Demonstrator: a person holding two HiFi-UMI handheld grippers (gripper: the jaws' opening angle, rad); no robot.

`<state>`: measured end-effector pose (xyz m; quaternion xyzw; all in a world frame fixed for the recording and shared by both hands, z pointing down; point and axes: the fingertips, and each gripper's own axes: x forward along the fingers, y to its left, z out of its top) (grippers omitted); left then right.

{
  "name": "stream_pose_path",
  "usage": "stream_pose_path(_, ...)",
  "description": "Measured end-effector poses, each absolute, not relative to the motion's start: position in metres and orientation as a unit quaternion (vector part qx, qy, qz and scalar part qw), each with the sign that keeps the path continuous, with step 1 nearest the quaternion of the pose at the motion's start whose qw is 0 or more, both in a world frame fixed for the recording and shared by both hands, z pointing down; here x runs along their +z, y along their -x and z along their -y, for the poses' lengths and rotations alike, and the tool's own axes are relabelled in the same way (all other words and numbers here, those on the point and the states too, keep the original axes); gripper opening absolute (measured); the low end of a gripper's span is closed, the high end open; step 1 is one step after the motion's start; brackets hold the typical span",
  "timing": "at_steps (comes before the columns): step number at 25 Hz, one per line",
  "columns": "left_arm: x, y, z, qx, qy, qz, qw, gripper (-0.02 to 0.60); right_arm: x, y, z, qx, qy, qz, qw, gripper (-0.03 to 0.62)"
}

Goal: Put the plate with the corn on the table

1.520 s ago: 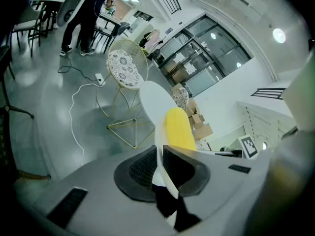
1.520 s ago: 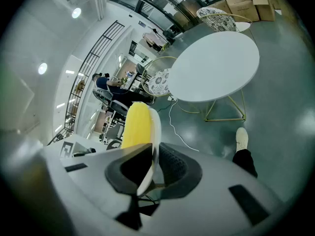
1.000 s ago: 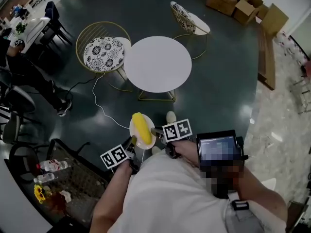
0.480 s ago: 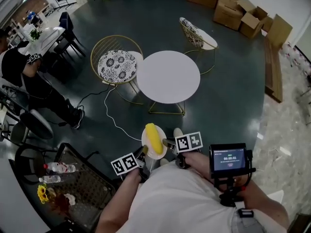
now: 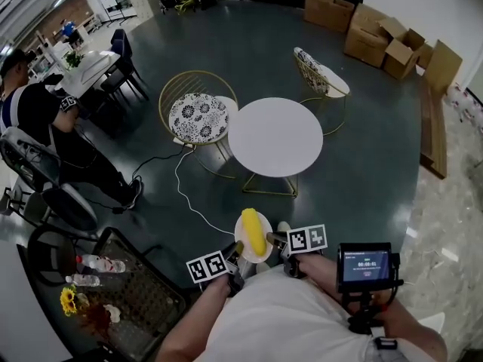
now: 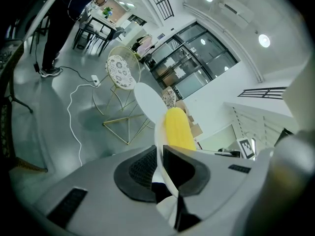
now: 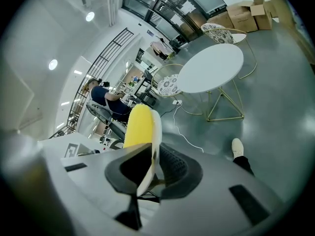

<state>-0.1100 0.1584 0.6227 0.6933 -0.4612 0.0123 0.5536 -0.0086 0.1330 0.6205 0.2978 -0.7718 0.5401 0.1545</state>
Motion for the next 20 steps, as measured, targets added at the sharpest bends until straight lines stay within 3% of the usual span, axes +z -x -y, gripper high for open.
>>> stream_pose_path(20, 0.629, 0.102, -0.143, 0.011, -0.699, 0.454, 0.552, 0.044, 0.621, 0.0, -0.12, 0.525, -0.309, 0.781, 0.138, 0.055)
